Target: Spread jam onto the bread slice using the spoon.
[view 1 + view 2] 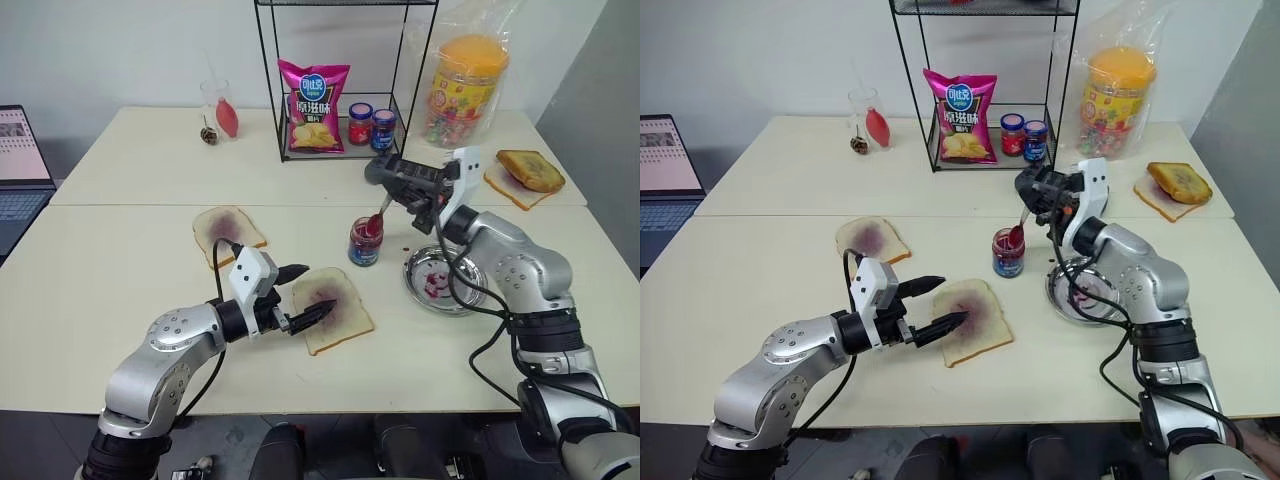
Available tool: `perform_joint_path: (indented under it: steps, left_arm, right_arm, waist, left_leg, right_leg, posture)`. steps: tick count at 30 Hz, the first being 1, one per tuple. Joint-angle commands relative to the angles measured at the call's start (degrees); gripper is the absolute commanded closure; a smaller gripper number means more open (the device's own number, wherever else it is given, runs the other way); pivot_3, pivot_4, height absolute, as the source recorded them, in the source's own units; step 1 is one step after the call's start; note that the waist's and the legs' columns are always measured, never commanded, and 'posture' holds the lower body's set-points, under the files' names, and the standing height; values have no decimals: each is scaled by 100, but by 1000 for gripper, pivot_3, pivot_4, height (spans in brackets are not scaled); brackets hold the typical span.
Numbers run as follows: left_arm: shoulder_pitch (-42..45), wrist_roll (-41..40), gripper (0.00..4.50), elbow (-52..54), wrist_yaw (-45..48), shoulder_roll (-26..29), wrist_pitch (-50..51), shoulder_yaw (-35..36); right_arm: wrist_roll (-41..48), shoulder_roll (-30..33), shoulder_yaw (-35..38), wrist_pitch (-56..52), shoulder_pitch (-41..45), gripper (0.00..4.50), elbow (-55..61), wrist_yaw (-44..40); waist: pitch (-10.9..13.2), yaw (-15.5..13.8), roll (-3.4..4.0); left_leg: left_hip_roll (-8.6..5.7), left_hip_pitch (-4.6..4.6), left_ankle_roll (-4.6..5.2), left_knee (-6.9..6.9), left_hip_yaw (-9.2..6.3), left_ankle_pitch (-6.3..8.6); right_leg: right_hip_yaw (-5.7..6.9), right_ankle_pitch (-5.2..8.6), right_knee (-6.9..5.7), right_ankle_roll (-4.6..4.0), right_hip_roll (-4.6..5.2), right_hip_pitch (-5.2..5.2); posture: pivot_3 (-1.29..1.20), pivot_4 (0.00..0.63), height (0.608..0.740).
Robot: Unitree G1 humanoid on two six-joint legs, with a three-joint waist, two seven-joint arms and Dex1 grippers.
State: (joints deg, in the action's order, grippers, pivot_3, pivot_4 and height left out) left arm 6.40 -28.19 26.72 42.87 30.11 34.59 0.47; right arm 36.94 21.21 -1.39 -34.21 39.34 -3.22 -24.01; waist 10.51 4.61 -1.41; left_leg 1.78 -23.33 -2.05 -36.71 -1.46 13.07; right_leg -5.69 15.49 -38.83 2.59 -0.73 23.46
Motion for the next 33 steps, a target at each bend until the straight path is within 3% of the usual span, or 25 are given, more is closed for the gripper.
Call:
perform_joint_path:
  steps: [1, 13, 18, 23, 33]
  left_arm:
    - [76, -92, 0, 181, -31, 51, -38, 55]
    - [192, -104, 0, 132, 36, 129, -25, 43]
    - [209, -110, 0, 113, 59, 156, -40, 43]
    - [288, -76, 0, 58, 50, 126, -68, -21]
    - [358, -45, 0, -54, 46, 96, -128, -50]
  right_arm:
    - [-760, -10, -367, 658, 58, 4479, 40, -371]
    - [-1702, -195, -825, 921, -277, 4479, -66, -694]
    - [-1464, -438, -492, 468, -332, 4479, -30, -559]
    - [-466, -1032, 596, -583, -65, 4479, -70, 128]
    - [308, -1375, 1526, -1469, 241, 4479, 18, 831]
  waist:
    - [0, 0, 0]
    - [0, 1, 0]
    - [0, 2, -1]
    - [1, 2, -1]
    - [1, 11, 0]
  left_leg:
    - [0, -1, 0, 0, -1, 0]
    - [0, 0, 0, 0, -3, 0]
    - [0, 3, -1, -1, -3, 0]
    - [0, 2, 0, -1, -5, 0]
    - [0, 0, -1, 1, -3, 0]
  right_leg:
    - [1, 0, 0, 0, 0, 0]
    - [2, 0, -1, 0, 1, 0]
    - [2, 0, -5, 0, 0, -1]
    - [2, 0, -7, -1, 0, 0]
    - [2, 0, -5, -1, 0, 4]
  posture:
    - [0, 150, 740]
    - [0, 150, 740]
    - [0, 150, 740]
    - [0, 150, 740]
    - [0, 150, 740]
